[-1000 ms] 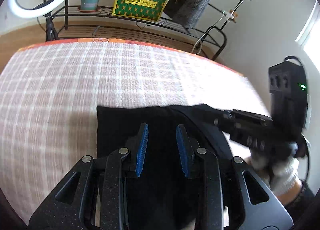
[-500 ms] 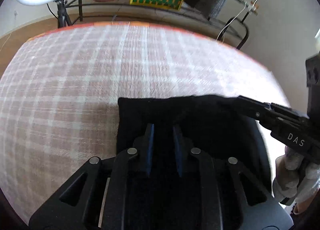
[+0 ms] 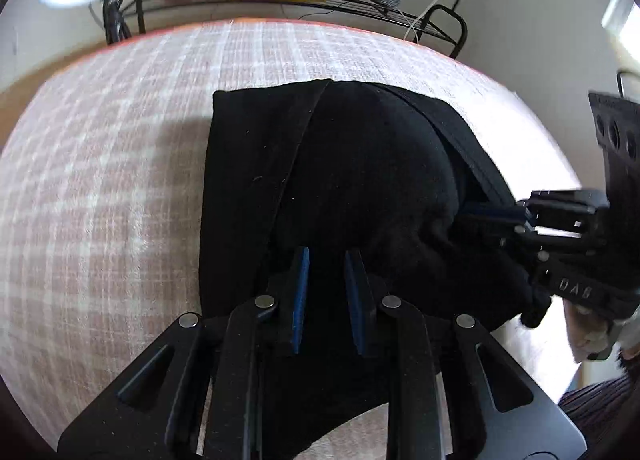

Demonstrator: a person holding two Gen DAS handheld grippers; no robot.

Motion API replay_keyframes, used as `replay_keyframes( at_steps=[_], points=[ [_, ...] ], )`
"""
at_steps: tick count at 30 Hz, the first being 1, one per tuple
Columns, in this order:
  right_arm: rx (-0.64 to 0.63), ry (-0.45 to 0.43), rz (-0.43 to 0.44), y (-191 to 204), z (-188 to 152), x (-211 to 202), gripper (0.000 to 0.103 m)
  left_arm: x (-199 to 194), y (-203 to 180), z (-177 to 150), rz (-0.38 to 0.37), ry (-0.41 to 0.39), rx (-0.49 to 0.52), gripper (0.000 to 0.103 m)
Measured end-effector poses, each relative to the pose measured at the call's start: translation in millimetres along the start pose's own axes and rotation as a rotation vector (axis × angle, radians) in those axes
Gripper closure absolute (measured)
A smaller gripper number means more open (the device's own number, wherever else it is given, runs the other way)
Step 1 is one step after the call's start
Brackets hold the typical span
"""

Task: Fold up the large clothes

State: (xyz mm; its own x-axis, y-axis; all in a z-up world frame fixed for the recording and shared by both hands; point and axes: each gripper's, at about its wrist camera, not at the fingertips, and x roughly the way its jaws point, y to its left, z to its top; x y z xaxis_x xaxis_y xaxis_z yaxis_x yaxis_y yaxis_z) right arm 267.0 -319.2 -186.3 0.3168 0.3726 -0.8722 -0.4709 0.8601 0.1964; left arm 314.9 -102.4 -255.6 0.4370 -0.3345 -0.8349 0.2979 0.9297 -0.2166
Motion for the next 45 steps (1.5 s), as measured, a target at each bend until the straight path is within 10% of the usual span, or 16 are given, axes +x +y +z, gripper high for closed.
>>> replay_keyframes(
  at_steps=[7,14,18,27,38,45],
  points=[
    [0.016,-0.015,-0.026,-1,-1,-9,0.086,-14,-7,-10,0.052,-0.029,0.03,0.082],
    [-0.004,-0.2,-0.139,23,-11,-70,0.051,-69,-18,-11,0.097,-0.18,0.083,0.082],
    [-0.03,-0.257,-0.195,37,-13,-93,0.038,-93,-19,-7,0.098,-0.245,0.079,0.056],
    [-0.05,-0.269,-0.301,33,-14,-94,0.032,-102,6,4,0.083,-0.251,0.022,0.045],
    [-0.005,-0.235,-0.339,5,-16,-88,0.03,-61,69,8,-0.199,-0.097,-0.278,0.04],
    [0.114,-0.141,-0.07,-33,-17,-60,0.02,-25,87,5,-0.368,0.006,-0.403,0.04]
  ],
)
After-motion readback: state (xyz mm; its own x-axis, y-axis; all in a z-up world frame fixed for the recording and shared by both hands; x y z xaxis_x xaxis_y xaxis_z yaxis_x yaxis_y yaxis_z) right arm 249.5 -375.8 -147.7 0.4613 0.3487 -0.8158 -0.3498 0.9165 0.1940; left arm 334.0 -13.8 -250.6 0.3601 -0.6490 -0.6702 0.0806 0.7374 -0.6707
